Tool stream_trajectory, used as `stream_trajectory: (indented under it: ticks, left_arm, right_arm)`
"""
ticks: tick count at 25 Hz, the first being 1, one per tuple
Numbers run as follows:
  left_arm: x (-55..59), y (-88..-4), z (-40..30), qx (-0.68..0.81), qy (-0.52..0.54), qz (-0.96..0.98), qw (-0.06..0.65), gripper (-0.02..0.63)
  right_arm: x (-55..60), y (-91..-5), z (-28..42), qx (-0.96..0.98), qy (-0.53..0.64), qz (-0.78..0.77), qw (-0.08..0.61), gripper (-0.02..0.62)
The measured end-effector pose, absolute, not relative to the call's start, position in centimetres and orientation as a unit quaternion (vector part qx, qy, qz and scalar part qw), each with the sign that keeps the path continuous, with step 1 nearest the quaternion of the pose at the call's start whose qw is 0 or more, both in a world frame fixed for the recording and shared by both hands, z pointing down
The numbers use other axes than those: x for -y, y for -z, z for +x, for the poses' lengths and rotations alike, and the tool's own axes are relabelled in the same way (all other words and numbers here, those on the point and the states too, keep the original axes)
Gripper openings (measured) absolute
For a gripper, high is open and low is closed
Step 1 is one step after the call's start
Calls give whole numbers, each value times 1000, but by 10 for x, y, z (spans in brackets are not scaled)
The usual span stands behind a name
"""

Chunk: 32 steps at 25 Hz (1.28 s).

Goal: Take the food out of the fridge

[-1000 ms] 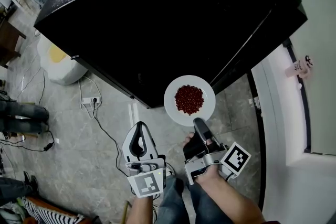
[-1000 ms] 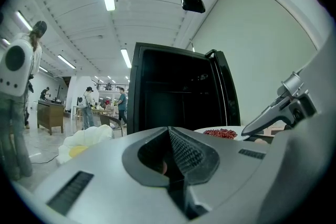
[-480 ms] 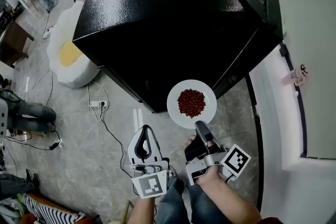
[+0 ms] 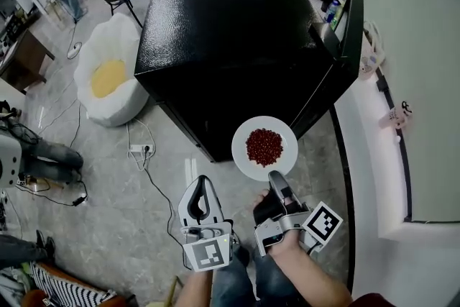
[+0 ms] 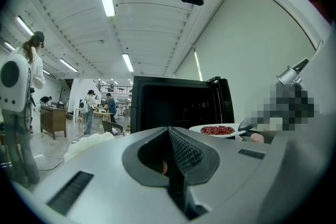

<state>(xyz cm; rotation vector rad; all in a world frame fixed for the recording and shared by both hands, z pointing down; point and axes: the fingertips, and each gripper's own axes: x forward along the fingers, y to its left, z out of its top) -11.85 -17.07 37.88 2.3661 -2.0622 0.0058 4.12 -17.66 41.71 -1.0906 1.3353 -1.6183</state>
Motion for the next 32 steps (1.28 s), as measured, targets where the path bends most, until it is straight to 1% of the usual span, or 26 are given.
stream_trajectory:
  ticks: [2,6,11,14,17,20,23,26,32]
  left_arm:
    - [169,-363,-117,652,-11,758,-12,12]
    - [156,-346,-119,667,-4,745,18,12]
    - [146,-317,-120,668,-11,744,22,12]
    - [137,-298,-118,670,7,742,32,12]
    - [132,-285,-116,664,-15,747,19,12]
    - [126,-273,-109,660,11,751,25,12]
    - [121,-262,-104,653,6,758,14,12]
    - [119,-250,-103,652,23,758,12,12]
    - [112,-231,-104,648,5,761,-7,12]
  right_arm:
    - [173,-404,42,-523,634,-425,380,34]
    - [164,-378,47,-524,632,-422,386,34]
    - [153,-351,54,-521,627,-423,395,34]
    - [145,-337,56,-521,628,-424,394,34]
    - [138,-323,55,-522,630,-420,392,34]
    - [130,-310,55,-528,629,-420,386,34]
    - [124,-299,57,-534,626,-417,385,34]
    - [121,-287,54,-541,621,-411,390,34]
    - [112,-275,50,-551,616,-409,386,34]
